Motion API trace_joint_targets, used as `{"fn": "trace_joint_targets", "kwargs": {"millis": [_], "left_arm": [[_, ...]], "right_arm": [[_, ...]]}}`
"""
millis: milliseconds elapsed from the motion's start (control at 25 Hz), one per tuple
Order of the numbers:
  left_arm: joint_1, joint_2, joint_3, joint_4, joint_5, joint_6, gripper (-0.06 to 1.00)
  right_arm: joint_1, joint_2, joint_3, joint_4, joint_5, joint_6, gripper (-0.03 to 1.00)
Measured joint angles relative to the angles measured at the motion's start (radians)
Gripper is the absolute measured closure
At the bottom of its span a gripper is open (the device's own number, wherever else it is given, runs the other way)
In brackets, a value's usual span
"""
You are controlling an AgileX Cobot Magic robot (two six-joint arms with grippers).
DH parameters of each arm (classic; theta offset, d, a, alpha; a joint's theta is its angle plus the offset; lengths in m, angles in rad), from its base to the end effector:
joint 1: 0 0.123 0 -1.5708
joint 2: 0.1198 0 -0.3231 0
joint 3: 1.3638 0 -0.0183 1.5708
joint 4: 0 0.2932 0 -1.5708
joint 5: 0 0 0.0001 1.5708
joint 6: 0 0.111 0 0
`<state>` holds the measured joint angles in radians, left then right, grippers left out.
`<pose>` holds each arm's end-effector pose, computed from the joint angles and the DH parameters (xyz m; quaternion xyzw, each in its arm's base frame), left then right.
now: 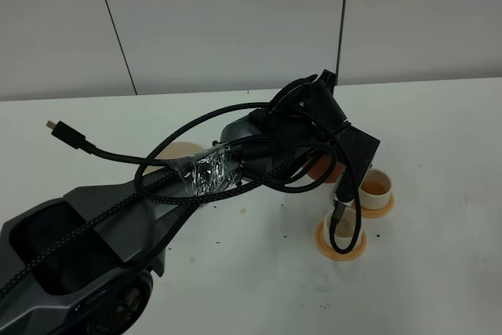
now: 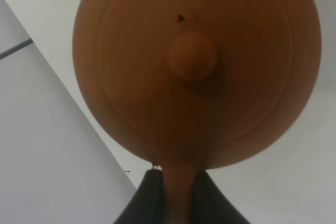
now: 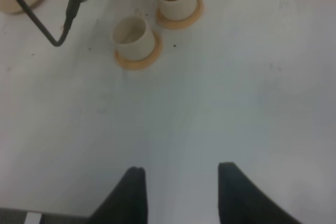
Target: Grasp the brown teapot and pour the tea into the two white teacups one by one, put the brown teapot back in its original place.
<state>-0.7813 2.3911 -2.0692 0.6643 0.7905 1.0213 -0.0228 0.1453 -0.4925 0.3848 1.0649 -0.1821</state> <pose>0.4686 -0.3963 0.1845 0.8122 0.4407 0.3134 0.2188 0.0339 0.0357 0.2886 -0.0628 0.8728 0.1446 0.4619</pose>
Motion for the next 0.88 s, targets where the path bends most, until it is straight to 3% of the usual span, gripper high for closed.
{"fn": "trace_joint_targets", "kwargs": {"millis": [880], "left_arm": [[-0.001, 0.000, 0.000, 0.011, -0.024, 0.005, 0.78]], "right_arm": [[0.000, 0.000, 0.000, 0.000, 0.000, 0.000, 0.65]]}}
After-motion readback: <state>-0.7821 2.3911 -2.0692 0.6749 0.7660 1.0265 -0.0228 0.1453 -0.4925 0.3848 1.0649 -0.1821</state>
